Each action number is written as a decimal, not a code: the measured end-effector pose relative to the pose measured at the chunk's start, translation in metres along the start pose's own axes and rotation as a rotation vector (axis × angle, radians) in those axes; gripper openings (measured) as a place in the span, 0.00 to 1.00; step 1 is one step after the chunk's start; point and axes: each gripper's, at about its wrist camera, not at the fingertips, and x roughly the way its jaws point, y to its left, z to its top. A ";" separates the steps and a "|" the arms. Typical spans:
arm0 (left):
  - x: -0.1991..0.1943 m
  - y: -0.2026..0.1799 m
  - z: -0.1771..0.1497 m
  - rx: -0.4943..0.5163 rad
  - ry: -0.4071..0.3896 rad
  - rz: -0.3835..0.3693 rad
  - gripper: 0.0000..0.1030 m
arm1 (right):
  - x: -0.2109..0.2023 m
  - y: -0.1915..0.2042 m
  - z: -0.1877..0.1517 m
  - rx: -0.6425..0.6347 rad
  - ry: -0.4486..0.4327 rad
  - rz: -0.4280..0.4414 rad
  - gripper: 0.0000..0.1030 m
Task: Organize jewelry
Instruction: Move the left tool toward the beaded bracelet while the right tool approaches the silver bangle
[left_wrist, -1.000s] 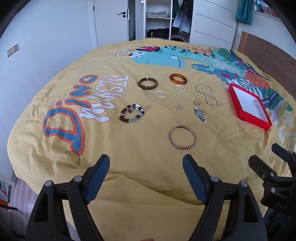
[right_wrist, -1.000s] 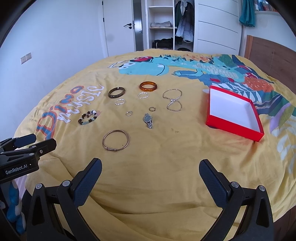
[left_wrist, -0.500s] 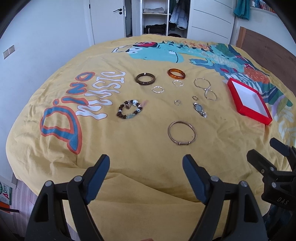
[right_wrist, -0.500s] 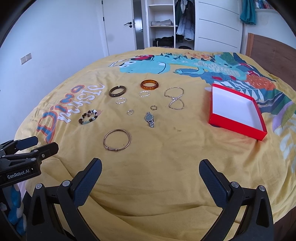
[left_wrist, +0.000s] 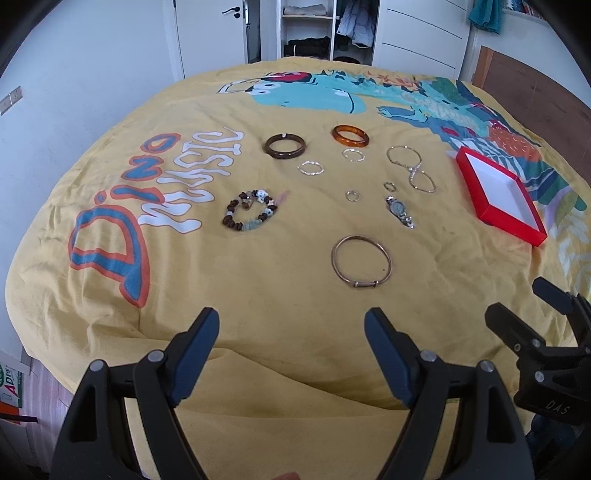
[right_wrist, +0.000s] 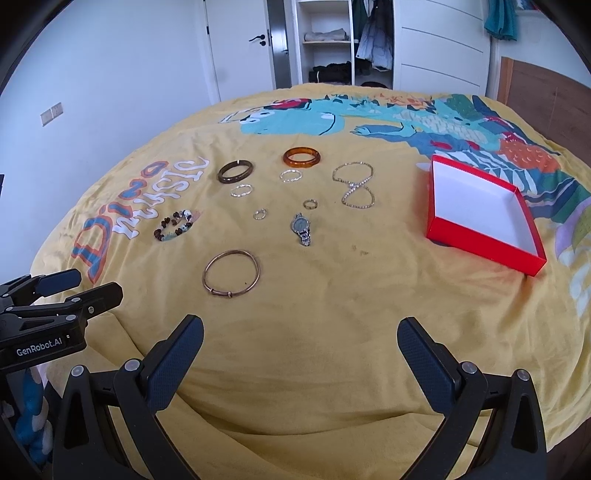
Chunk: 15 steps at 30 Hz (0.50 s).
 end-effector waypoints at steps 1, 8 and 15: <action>0.002 0.000 0.000 0.000 0.008 -0.007 0.78 | 0.002 0.000 0.000 -0.001 0.003 0.001 1.00; 0.018 -0.004 0.001 0.005 0.058 -0.044 0.78 | 0.011 0.003 0.002 -0.012 0.011 0.007 1.00; 0.028 -0.005 0.002 0.016 0.079 -0.025 0.78 | 0.017 0.007 0.009 -0.019 0.003 0.022 1.00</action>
